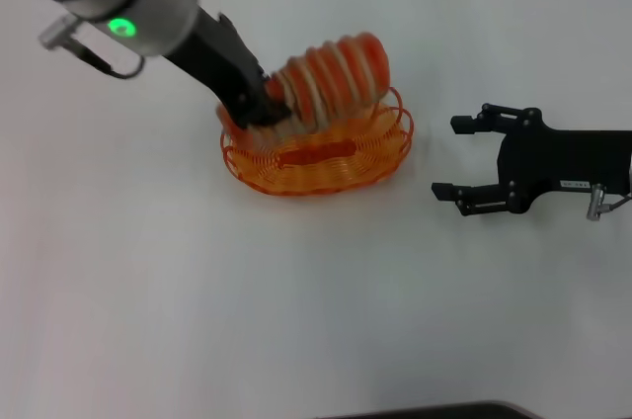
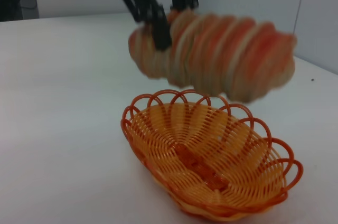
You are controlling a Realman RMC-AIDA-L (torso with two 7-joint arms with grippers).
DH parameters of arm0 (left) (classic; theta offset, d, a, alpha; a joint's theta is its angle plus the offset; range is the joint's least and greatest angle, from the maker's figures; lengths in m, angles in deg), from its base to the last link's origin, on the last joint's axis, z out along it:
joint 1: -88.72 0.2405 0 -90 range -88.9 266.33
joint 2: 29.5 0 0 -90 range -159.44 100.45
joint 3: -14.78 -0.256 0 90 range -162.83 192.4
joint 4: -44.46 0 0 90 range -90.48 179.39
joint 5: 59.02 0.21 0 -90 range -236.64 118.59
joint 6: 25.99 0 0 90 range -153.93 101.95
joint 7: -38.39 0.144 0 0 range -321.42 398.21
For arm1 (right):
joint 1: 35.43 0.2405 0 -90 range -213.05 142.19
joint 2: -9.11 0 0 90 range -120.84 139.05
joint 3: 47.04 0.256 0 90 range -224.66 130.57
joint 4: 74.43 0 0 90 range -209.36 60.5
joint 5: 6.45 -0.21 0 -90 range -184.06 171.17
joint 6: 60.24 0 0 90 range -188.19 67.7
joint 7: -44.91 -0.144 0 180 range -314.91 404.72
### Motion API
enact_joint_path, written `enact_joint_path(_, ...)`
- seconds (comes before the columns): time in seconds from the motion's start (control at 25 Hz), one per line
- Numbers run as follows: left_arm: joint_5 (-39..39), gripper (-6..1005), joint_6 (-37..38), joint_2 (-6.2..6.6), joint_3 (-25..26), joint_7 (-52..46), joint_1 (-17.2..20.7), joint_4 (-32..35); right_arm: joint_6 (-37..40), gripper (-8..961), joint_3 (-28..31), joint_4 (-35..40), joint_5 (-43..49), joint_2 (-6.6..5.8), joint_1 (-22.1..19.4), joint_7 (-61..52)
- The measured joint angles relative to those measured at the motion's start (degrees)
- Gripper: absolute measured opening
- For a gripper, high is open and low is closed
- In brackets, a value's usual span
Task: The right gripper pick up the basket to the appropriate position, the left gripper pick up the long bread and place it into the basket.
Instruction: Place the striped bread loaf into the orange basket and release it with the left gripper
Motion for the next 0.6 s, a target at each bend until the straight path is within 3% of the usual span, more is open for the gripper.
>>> enact_joint_path(0.28, 0.3, 230, -6.3, -0.11, -7.9, -1.5, 0.9, -3.8, -0.1, 924, 0.0, -0.2, 0.0, 0.01, -0.1, -0.1)
enact_joint_path(0.48, -0.1, 218, -7.8, -0.32, -9.4, -2.7, 1.9, -3.3, 0.0, 924, 0.0, -0.2, 0.0, -0.06, 0.0, -0.4)
enact_joint_path(0.6, -0.2, 283, -8.9, -0.28, -9.5, -2.9, 2.6, -2.8, 0.0, 924, 0.0, -0.1, 0.0, -0.07, 0.0, -0.4)
